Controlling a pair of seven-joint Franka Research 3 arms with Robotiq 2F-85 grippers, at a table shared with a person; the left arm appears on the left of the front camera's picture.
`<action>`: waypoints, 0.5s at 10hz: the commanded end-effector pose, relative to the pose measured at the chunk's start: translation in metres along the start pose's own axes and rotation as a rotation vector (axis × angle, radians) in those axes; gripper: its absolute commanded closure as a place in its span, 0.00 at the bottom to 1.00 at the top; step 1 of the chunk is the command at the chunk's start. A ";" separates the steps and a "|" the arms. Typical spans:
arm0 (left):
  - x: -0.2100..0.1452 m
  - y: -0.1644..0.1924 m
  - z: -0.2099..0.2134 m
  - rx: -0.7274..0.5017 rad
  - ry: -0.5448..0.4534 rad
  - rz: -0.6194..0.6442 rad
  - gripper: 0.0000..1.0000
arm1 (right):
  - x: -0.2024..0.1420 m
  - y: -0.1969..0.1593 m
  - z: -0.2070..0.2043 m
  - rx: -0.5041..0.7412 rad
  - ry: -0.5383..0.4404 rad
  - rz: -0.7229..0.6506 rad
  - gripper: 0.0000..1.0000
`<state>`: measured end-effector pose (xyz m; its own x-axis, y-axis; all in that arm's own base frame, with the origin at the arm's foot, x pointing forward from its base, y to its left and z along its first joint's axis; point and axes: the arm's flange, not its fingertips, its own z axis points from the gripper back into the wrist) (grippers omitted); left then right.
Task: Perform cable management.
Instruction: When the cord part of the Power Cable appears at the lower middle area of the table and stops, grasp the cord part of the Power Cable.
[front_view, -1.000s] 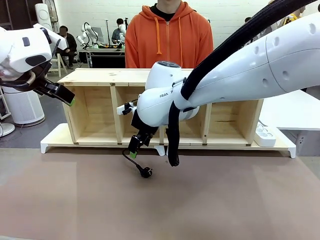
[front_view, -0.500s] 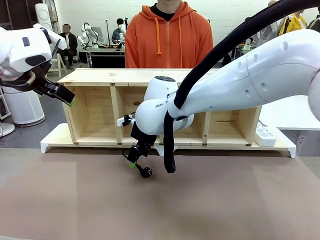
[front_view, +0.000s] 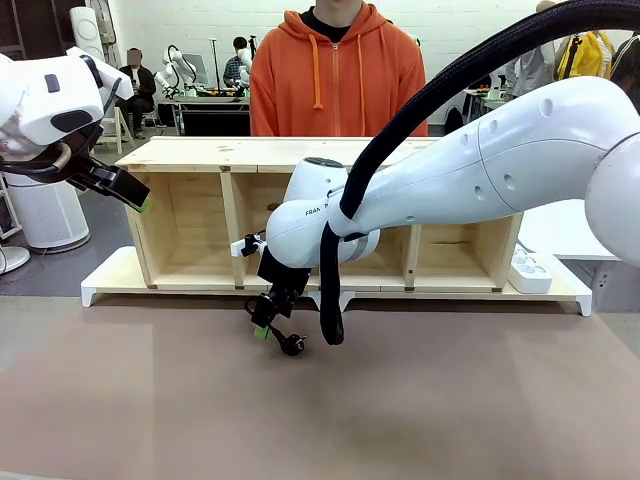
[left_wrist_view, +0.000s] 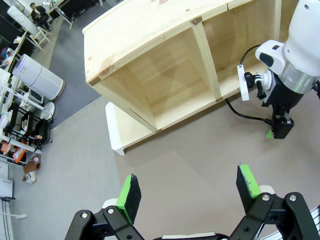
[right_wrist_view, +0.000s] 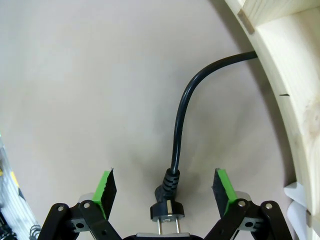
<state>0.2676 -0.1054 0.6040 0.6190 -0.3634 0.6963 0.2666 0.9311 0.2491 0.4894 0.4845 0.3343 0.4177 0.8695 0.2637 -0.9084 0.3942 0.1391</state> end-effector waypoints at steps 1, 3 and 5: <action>0.002 0.001 -0.001 0.002 -0.012 -0.008 0.00 | -0.002 -0.006 -0.010 0.031 -0.004 0.020 0.00; 0.002 0.001 -0.001 0.002 -0.012 -0.008 0.00 | -0.009 -0.009 -0.020 0.023 -0.022 0.036 0.00; 0.002 0.001 -0.001 0.002 -0.012 -0.008 0.00 | -0.010 -0.008 -0.023 0.009 -0.023 0.055 0.00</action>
<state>0.2676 -0.1054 0.6040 0.6190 -0.3635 0.6963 0.2666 0.9311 0.2491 0.4943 0.4835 0.3089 0.3965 0.8778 0.2688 -0.9176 0.3700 0.1454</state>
